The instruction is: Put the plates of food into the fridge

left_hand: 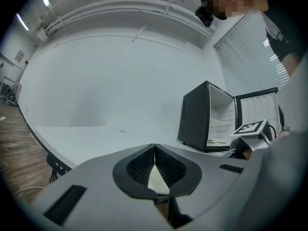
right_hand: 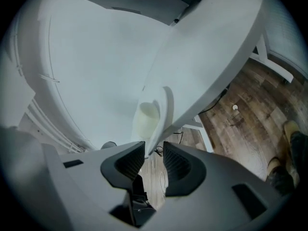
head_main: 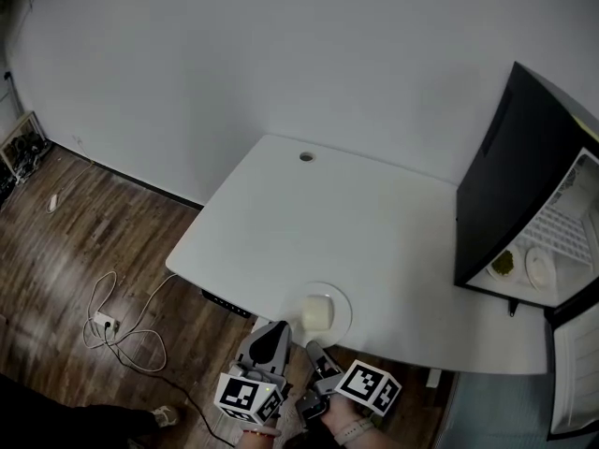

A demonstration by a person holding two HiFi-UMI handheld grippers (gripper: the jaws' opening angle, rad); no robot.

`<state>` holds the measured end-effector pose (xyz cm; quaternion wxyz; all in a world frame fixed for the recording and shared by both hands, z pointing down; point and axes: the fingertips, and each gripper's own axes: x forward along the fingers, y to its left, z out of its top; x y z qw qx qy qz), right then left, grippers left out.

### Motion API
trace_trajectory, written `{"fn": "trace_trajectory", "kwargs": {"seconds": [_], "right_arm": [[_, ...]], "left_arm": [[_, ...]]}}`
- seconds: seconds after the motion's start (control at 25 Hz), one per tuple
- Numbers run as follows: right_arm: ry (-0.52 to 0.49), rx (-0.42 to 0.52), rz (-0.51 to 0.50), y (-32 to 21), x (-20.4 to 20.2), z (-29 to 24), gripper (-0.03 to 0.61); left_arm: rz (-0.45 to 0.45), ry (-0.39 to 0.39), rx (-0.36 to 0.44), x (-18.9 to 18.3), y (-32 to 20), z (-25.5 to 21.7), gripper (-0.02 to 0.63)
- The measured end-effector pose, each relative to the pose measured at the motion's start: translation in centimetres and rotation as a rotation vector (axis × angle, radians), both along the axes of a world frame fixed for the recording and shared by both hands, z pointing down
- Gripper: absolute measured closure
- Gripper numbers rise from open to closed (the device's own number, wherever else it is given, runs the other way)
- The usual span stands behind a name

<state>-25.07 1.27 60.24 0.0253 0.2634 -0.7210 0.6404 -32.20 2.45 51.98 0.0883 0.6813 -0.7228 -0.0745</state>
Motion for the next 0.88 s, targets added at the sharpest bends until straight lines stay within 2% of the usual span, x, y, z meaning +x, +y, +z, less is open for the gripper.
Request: {"fn": "trace_trajectory", "kwargs": {"seconds": [0.44,0.8,0.88], "right_arm": [[-0.035,-0.053,0.053,-0.2,-1.2,0.8,0.483],[-0.131,-0.123,0.142,-0.8,-1.5,1.1,0.485],[-0.146,-0.116,0.14,-0.9,-1.5,0.9,0.522]], "left_arm": [[-0.003,0.007,0.0,-0.5,0.2,0.6,0.606],[-0.005,0.009,-0.001,-0.9,0.6,0.8,0.606],[-0.002,0.006,0.001,-0.9,0.6,1.0,0.606]]}}
